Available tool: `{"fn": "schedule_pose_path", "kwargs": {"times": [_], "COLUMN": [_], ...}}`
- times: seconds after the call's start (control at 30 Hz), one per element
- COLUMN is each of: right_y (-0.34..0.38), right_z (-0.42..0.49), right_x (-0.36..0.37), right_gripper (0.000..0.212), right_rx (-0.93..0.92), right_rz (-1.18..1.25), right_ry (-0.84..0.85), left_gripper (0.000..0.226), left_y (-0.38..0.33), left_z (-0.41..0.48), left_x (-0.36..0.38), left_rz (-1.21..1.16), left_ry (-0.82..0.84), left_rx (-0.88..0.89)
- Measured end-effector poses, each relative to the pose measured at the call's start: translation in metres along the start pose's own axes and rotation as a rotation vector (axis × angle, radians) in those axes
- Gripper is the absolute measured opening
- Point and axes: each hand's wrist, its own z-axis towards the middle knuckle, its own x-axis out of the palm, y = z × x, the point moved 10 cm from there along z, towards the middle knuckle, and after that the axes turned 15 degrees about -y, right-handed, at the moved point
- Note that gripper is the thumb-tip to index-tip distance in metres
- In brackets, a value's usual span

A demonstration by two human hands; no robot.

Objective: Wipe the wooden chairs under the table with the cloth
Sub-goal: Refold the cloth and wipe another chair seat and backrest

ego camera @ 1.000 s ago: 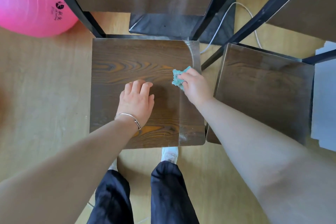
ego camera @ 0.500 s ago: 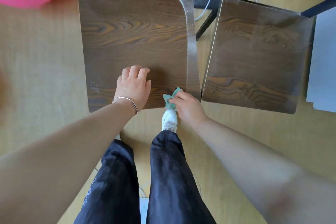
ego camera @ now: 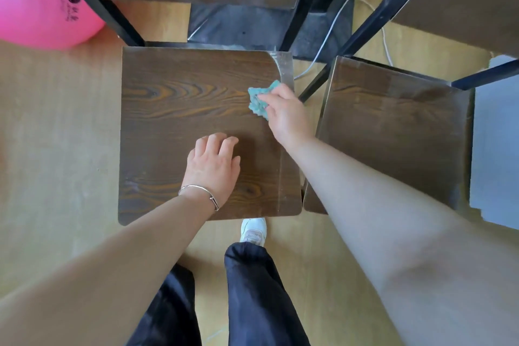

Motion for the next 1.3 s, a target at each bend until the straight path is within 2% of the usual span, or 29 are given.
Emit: {"fn": "schedule_pose_path", "kwargs": {"times": [0.1,0.2,0.33,0.43,0.63,0.7,0.8,0.97,1.07,1.3], "right_y": [-0.006,-0.017,-0.011,-0.020,-0.057,-0.062,-0.058,-0.052,-0.051,-0.055], "right_z": [0.074,0.108,0.108,0.103,0.101,0.104,0.104,0.075,0.043,-0.063], "right_x": [0.019,0.032,0.027,0.024,0.001,-0.002,-0.001,-0.006,-0.010,-0.018], "right_gripper": [0.014,0.026,0.020,0.024,0.018,0.020,0.028,0.024,0.021,0.028], "right_rx": [0.132,0.203,0.121,0.067,0.061,0.097,0.040,-0.023,-0.012,0.030], "right_rz": [-0.015,-0.033,-0.078,-0.071,-0.209,-0.148,-0.131,-0.107,-0.085,-0.094], "right_ry": [0.014,0.010,0.031,0.094,0.032,0.033,0.085,0.169,0.144,0.146], "left_gripper": [0.038,0.037,0.038,0.037,0.037,0.037,0.037,0.036,0.036,0.034], "left_y": [0.003,0.009,0.011,0.010,0.000,-0.003,-0.007,-0.008,-0.008,-0.010], "left_z": [0.020,0.036,0.045,0.048,0.050,0.050,0.050,0.043,0.035,0.004], "left_x": [0.000,0.000,0.002,0.002,0.004,0.005,0.005,-0.001,-0.005,-0.004], "left_rz": [-0.006,-0.007,0.001,0.000,-0.007,-0.005,-0.012,-0.016,-0.027,-0.034], "left_ry": [-0.037,-0.057,-0.058,-0.057,-0.042,-0.035,-0.035,-0.040,-0.048,-0.042], "left_rx": [-0.019,-0.042,-0.025,-0.023,0.009,0.018,0.029,0.039,0.035,0.062]}}
